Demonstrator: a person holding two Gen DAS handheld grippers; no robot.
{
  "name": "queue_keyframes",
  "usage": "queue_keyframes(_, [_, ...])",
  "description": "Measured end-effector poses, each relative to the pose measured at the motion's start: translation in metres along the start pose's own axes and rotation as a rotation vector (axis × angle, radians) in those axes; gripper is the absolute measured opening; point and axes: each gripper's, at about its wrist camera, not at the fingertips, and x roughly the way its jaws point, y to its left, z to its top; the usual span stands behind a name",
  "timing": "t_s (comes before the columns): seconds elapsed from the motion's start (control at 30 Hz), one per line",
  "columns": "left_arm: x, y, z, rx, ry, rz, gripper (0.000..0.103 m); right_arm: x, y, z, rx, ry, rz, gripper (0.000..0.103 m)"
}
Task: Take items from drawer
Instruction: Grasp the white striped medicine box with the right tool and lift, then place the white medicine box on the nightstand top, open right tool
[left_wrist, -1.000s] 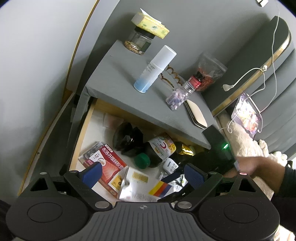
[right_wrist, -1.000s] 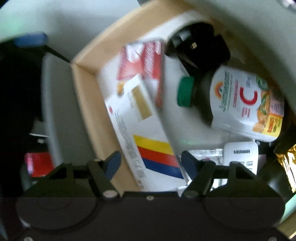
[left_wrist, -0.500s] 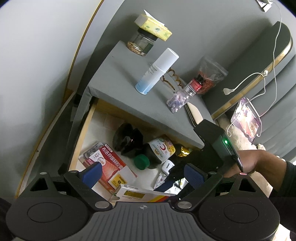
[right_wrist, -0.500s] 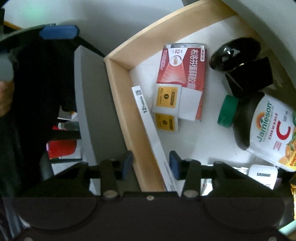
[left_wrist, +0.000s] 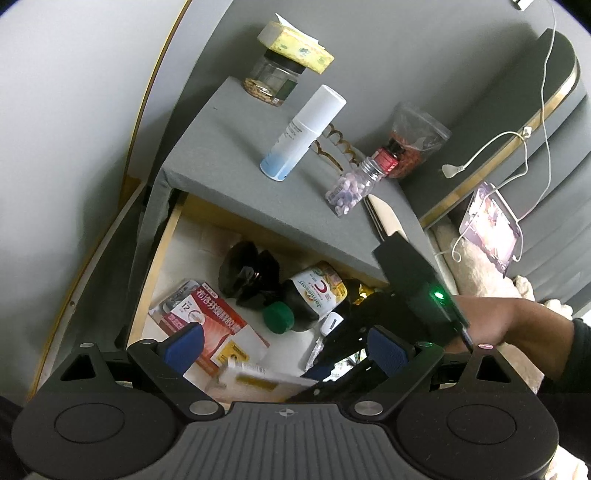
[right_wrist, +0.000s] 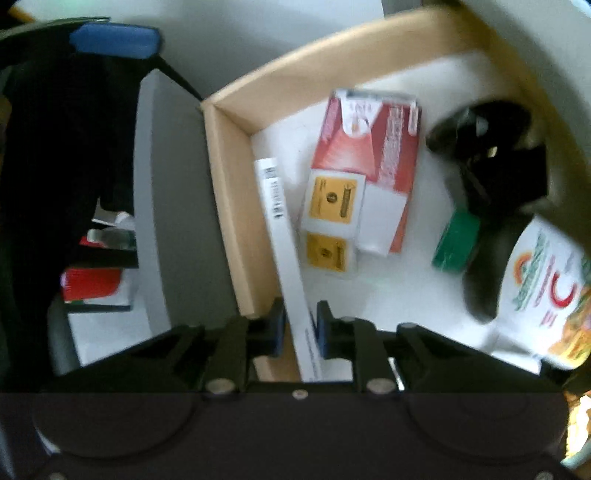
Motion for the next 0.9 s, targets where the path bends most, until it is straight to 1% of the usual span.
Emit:
queue_keyframes(0.07, [-0.001,0.000,0.000,-0.001,0.000,0.002,0.093,-0.018,0.006,-0.010,-0.005,-0.045,-0.042,0.012])
queue_keyframes(0.17, [0.000,0.000,0.000,-0.001,-0.003,0.000,0.093,-0.058,0.005,-0.032,0.021,-0.117,-0.108,0.012])
queue_keyframes(0.2, [0.000,-0.001,0.000,-0.001,-0.004,-0.002,0.093,-0.068,-0.002,-0.033,0.032,-0.138,-0.124,0.012])
queue_keyframes(0.23, [0.000,-0.001,0.000,-0.002,-0.005,-0.004,0.093,-0.074,-0.015,-0.026,0.051,-0.169,-0.123,0.012])
queue_keyframes(0.33, [0.001,-0.003,-0.001,0.005,-0.002,-0.005,0.093,-0.113,-0.021,-0.048,0.180,-0.368,-0.104,0.012])
queue_keyframes(0.37, [0.002,-0.004,-0.001,0.012,0.000,-0.001,0.093,-0.135,-0.025,-0.056,0.236,-0.442,-0.095,0.012])
queue_keyframes(0.4, [0.002,-0.005,-0.002,0.019,0.003,0.003,0.093,-0.161,-0.031,-0.068,0.309,-0.529,-0.091,0.012])
queue_keyframes(0.43, [0.003,-0.006,-0.002,0.026,0.005,0.008,0.093,-0.188,-0.045,-0.086,0.410,-0.619,-0.101,0.012])
queue_keyframes(0.5, [0.005,-0.008,-0.003,0.038,0.009,0.019,0.093,-0.209,-0.071,-0.110,0.566,-0.694,-0.132,0.012])
queue_keyframes(0.6, [0.007,-0.009,-0.003,0.045,0.014,0.028,0.093,-0.213,-0.111,-0.131,0.783,-0.744,-0.176,0.012])
queue_keyframes(0.67, [0.009,-0.011,-0.004,0.052,0.019,0.035,0.093,-0.217,-0.153,-0.161,0.983,-0.768,-0.175,0.012])
queue_keyframes(0.7, [0.010,-0.013,-0.004,0.058,0.022,0.039,0.093,-0.212,-0.168,-0.169,1.035,-0.769,-0.160,0.012])
queue_keyframes(0.73, [0.011,-0.014,-0.005,0.065,0.026,0.041,0.093,-0.206,-0.176,-0.171,1.056,-0.767,-0.157,0.012])
queue_keyframes(0.8, [0.014,-0.017,-0.006,0.080,0.034,0.046,0.093,-0.189,-0.199,-0.180,1.139,-0.773,-0.141,0.013])
queue_keyframes(0.9, [0.018,-0.023,-0.008,0.105,0.041,0.054,0.093,-0.160,-0.226,-0.194,1.226,-0.881,-0.051,0.015])
